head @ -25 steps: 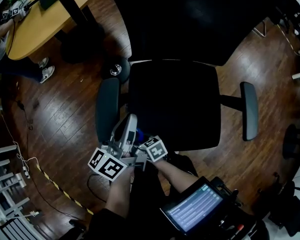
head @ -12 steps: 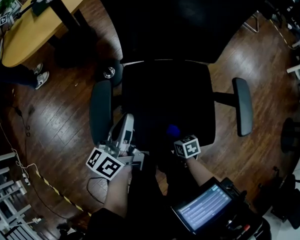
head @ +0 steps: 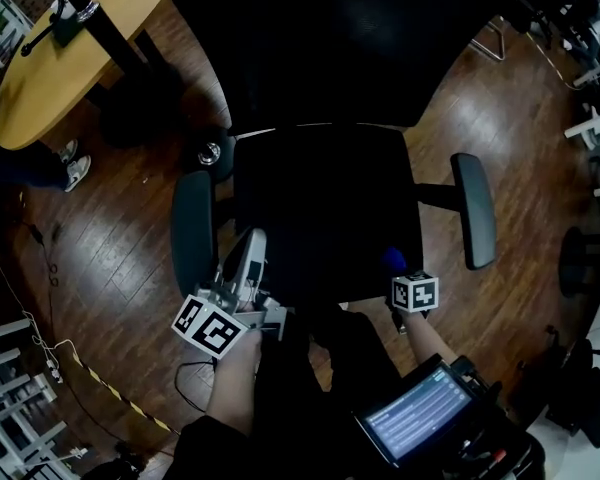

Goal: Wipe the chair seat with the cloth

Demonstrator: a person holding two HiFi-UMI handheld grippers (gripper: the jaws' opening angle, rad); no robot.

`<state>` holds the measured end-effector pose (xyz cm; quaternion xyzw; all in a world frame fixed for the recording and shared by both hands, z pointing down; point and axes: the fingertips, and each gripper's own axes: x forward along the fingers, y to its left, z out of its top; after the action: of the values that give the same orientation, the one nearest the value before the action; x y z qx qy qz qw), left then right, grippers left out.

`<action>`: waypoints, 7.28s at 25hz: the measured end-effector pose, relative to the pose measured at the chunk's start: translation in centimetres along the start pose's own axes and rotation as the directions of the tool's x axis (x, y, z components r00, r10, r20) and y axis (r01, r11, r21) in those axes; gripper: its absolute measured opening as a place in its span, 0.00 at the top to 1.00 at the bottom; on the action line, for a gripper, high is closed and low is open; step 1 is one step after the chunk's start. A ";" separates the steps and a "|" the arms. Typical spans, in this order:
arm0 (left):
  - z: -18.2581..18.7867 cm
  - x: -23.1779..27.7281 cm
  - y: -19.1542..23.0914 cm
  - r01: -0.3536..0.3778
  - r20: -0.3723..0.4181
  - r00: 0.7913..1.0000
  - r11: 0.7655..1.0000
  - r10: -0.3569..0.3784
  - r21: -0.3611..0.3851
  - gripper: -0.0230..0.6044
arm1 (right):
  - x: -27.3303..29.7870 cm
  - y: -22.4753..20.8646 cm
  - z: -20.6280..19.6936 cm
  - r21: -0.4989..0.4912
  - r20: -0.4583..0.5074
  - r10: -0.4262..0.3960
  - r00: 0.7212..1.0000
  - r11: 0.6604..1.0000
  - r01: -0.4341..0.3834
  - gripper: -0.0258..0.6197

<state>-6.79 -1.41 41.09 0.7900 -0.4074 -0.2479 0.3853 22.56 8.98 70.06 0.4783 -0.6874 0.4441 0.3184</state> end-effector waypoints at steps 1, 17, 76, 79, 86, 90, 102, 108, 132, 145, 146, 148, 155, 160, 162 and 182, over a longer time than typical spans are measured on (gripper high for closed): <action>0.0 0.1 0.3 0.000 -0.002 1.000 1.000 0.000 0.000 0.97 | 0.2 0.1 0.1 0.022 0.001 -0.008 1.000 1.000 0.008 0.89; 0.1 2.0 1.7 -0.032 0.009 0.999 0.999 0.032 -0.014 0.97 | 11.6 19.7 24.8 -0.253 0.158 0.323 0.933 0.927 -0.277 0.88; 0.6 3.9 3.9 -0.074 -0.049 0.996 0.996 0.072 -0.045 0.97 | 16.8 27.7 25.9 -0.295 0.037 0.466 0.884 0.850 -0.436 0.88; 0.9 3.7 4.0 -0.081 -0.024 0.996 0.996 0.080 -0.047 0.97 | 17.6 31.0 24.1 -0.336 0.051 0.489 0.871 0.829 -0.447 0.88; 0.8 3.3 3.7 -0.073 -0.024 0.997 0.997 0.072 -0.040 0.97 | 17.9 26.9 24.2 -0.355 0.073 0.402 0.913 0.866 -0.353 0.88; 0.7 3.6 3.6 -0.068 -0.034 0.997 0.997 0.067 -0.033 0.97 | 17.4 18.4 25.4 -0.262 0.122 0.279 0.953 0.935 -0.240 0.88; 0.7 4.7 3.7 -0.062 -0.056 0.997 0.998 0.061 -0.017 0.97 | 8.6 -4.9 24.5 -0.046 0.185 -0.131 0.974 0.989 0.142 0.89; -0.4 5.3 2.6 -0.043 -0.072 0.997 0.999 0.042 -0.022 0.97 | 7.9 -6.0 24.3 -0.051 0.198 -0.156 0.968 0.984 0.169 0.89; 1.9 1.5 2.6 -0.066 0.007 0.998 0.998 0.066 -0.005 0.97 | 15.3 31.0 17.3 -0.300 0.058 0.441 0.896 0.863 -0.405 0.88; 0.6 2.2 1.8 -0.049 -0.034 0.998 0.999 0.049 0.008 0.97 | 13.2 15.4 17.0 -0.233 0.084 0.217 0.972 0.953 -0.193 0.89; 0.4 2.3 1.7 -0.047 -0.039 0.998 0.999 0.048 0.008 0.98 | 12.7 12.9 16.9 -0.218 0.086 0.183 0.979 0.963 -0.161 0.88; -0.1 2.5 1.5 -0.045 -0.050 0.998 0.999 0.045 0.008 0.97 | 11.3 8.1 16.3 -0.167 0.087 0.116 0.989 0.981 -0.100 0.89; -1.5 4.1 0.9 -0.038 -0.078 0.996 0.999 0.038 0.004 0.97 | 5.4 -3.5 15.7 -0.108 0.132 -0.079 0.988 0.990 0.093 0.89; -2.5 4.8 -0.1 -0.017 -0.096 0.995 1.000 0.018 0.005 0.97 | 5.3 -3.1 15.5 -0.101 0.140 -0.077 0.987 0.991 0.092 0.88; -2.7 4.6 -0.2 -0.021 -0.102 0.995 1.000 0.021 0.004 0.97 | 5.1 -3.6 15.3 -0.111 0.144 -0.095 0.985 0.988 0.112 0.88; 3.0 -1.7 2.2 -0.114 0.056 0.992 0.994 0.113 0.001 0.97 | 12.7 31.2 9.8 -0.355 -0.082 0.381 0.921 0.853 -0.384 0.88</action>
<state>-10.86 -2.06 41.28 0.7591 -0.4627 -0.2467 0.3857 -11.24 -0.12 67.58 0.2630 -0.8374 0.3655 0.3099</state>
